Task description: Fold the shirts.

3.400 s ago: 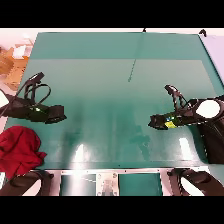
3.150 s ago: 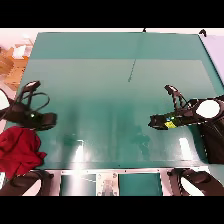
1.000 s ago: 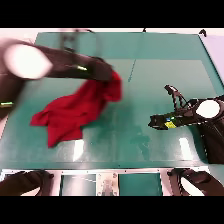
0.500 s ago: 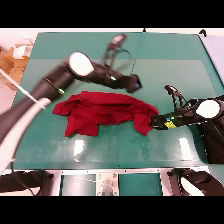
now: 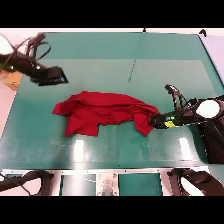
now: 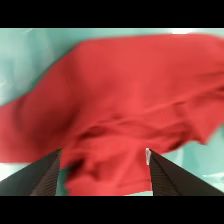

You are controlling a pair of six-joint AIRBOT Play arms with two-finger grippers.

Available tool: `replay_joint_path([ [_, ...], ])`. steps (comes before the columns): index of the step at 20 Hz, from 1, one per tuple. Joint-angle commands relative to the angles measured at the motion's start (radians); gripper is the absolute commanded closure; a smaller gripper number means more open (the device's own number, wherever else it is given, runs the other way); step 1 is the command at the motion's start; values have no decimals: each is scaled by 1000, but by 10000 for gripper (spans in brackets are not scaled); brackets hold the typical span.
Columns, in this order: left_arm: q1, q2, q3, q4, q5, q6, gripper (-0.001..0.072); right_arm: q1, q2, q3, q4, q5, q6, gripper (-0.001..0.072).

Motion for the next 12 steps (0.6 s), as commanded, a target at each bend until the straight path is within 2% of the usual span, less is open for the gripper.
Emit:
replay_joint_path([
  [1, 71, -26, -173, 32, 121, 56, 100, -1, -2, -1, -6, -56, 0, 666],
  [2, 71, -51, -206, 23, 137, 82, 100, -1, -4, -1, -23, -66, 0, 540],
  [3, 71, -82, -227, 25, 134, 108, 100, -1, -6, -1, -57, -78, 0, 381],
  [5, 71, -142, -234, 27, 123, 146, 100, -14, -18, -2, -109, -80, 20, 347],
  [7, 71, -189, -234, 2, 156, 154, 102, -65, -36, -12, -167, -79, 61, 257],
  [8, 71, -206, -234, -32, 170, 177, 129, -115, -43, -30, -197, -80, 100, 259],
  [9, 71, -217, -234, -79, 179, 213, 340, -177, -49, -51, -193, -80, 106, 259],
  [10, 71, -218, -234, -129, 192, 260, 461, -233, -50, -74, -178, -81, 105, 259],
  [11, 71, -218, -233, -182, 209, 300, 479, -285, -50, -98, -152, -83, 92, 259],
  [12, 71, -218, -233, -215, 224, 313, 678, -321, -50, -125, -118, -100, 65, 258],
])
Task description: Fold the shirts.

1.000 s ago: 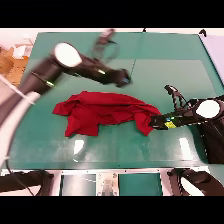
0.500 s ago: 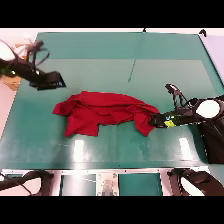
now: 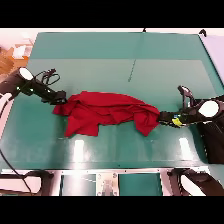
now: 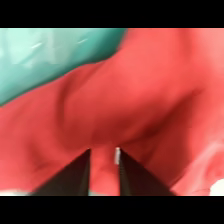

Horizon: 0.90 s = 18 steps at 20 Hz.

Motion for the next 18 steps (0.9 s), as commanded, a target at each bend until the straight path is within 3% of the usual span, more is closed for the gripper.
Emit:
replay_joint_path([
  [1, 2, -21, -5, -134, 62, 104, 688, -138, -12, -87, 83, -55, -42, 258],
  [3, 2, -21, -5, -134, 76, 103, 688, -146, -54, -137, 180, -143, -93, 211],
  [7, 3, -19, -2, -129, 73, 103, 688, -145, -233, -146, 355, -279, -201, 224],
  [8, 3, -17, 8, -128, 71, 103, 688, -145, -272, -142, 412, -296, -251, 266],
  [9, 3, -16, 27, -128, 61, 103, 688, -144, -309, -133, 465, -299, -301, 367],
  [13, 5, -16, 150, -58, -101, 103, 687, -144, -348, -98, 526, -299, -351, 384],
  [14, 13, -16, 180, -19, -160, 102, 686, -144, -348, -92, 527, -299, -357, 458],
  [15, 27, -16, 203, -9, -212, 103, 538, -144, -348, -89, 527, -300, -370, 533],
  [16, 47, -16, 218, -16, -262, 102, 200, -143, -348, -87, 528, -300, -374, 604],
  [17, 69, -16, 222, -35, -312, 106, 101, -142, -348, -86, 527, -300, -377, 693],
  [18, 84, -16, 217, -30, -362, 137, 100, -142, -348, -86, 526, -302, -379, 690],
])
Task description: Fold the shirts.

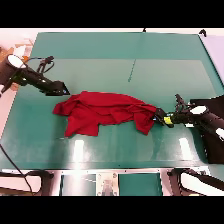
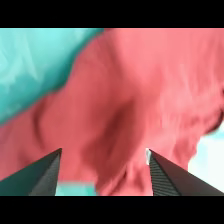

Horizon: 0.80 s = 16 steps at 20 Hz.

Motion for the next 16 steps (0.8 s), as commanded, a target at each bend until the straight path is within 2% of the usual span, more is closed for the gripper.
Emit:
replay_joint_path([
  [1, 43, 0, 18, 26, -201, 55, 100, 1, -6, 8, 22, -9, -39, 691],
  [4, 37, 0, -67, -16, -169, 92, 100, 1, -6, 8, 22, -11, -44, 690],
  [6, 10, 0, -129, -29, -85, 129, 100, 1, -6, 8, 23, -14, -44, 690],
  [9, -42, -3, -187, -29, 96, 134, 123, 1, -6, 8, 23, -21, -43, 691],
  [10, -56, -3, -187, -32, 162, 134, 312, 1, -6, 8, 23, -29, -44, 691],
  [11, -68, -3, -187, -35, 214, 134, 567, 1, -6, 8, 23, -39, -44, 691],
  [12, -74, -2, -185, -35, 240, 131, 689, -1, -6, 12, 23, -45, -44, 691],
  [14, -72, 3, -134, -3, 212, 89, 690, -13, -5, 66, 18, -21, -51, 693],
  [16, -72, 45, -21, 83, 162, 21, 691, -39, 2, 219, 18, 84, -51, 694],
])
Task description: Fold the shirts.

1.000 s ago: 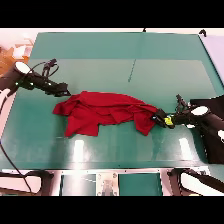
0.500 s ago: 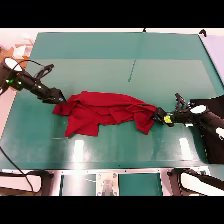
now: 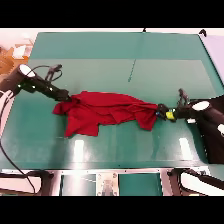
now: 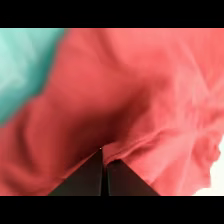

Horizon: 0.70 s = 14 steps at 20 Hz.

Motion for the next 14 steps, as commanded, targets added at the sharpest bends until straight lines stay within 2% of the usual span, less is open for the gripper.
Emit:
replay_joint_path([
  [1, -8, 74, 154, 98, 2, -105, 691, -33, 18, 216, 6, 150, -3, 694],
  [5, -8, 330, 399, 36, 108, -124, 690, -41, 97, 688, 6, 324, 3, 694],
  [9, -8, 624, 584, 29, 269, -126, 690, -53, 185, 1120, 3, 372, 35, 693],
  [12, -8, 766, 700, 57, 293, -123, 690, -84, 269, 1315, -6, 372, 54, 693],
  [14, -8, 816, 769, 70, 280, -123, 690, -107, 346, 1349, -23, 366, 54, 693],
])
